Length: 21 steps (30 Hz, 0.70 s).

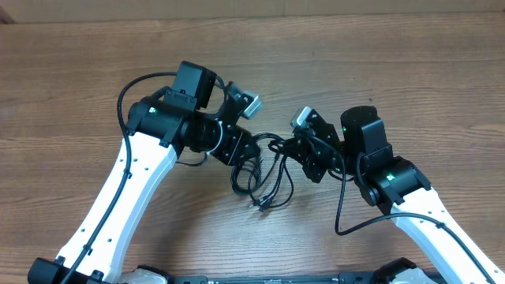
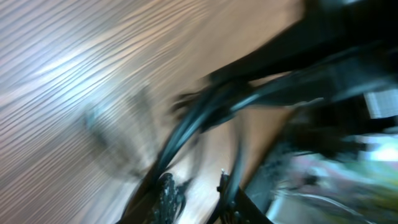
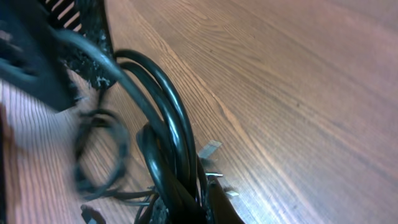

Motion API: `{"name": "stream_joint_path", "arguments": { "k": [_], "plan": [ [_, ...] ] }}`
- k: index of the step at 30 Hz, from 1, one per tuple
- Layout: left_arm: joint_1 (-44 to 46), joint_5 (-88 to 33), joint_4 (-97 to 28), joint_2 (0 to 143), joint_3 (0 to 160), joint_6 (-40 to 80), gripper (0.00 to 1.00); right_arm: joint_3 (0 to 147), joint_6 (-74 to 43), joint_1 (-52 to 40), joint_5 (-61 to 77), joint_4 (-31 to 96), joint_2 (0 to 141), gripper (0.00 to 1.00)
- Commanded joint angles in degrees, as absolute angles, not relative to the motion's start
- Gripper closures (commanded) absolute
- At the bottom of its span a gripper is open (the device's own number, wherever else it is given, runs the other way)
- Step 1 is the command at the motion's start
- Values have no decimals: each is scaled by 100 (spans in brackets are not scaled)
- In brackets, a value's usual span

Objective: Untangle cables

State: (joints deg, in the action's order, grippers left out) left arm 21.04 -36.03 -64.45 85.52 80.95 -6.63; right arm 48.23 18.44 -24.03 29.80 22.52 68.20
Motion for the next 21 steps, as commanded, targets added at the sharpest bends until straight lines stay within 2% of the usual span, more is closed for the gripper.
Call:
{"name": "stream_joint_path", "arguments": {
  "k": [1,4,8,10,14,21],
  "plan": [
    [2143,-1372,-6737,8512,8173,-676,78,4947,1000,-2303,2945,2259,6768,96],
    [2141,-731,-6858,8512,8173,-545,79,4950,652,-2237,2967,2318,6681,96],
    [2141,-716,-6757,8512,8173,-392,63,4950,423,-2237,3085,2554,6462,96],
    [2141,-860,-6705,8512,8173,-386,62,4950,381,-2237,3286,2670,6381,96],
    [2141,-1470,-6667,8512,8173,-821,78,4950,-331,-2237,3382,2829,6300,96],
    [2141,-2915,-6648,8512,8173,-1861,86,4947,-617,-2237,3378,3326,6300,96]
  ]
}}
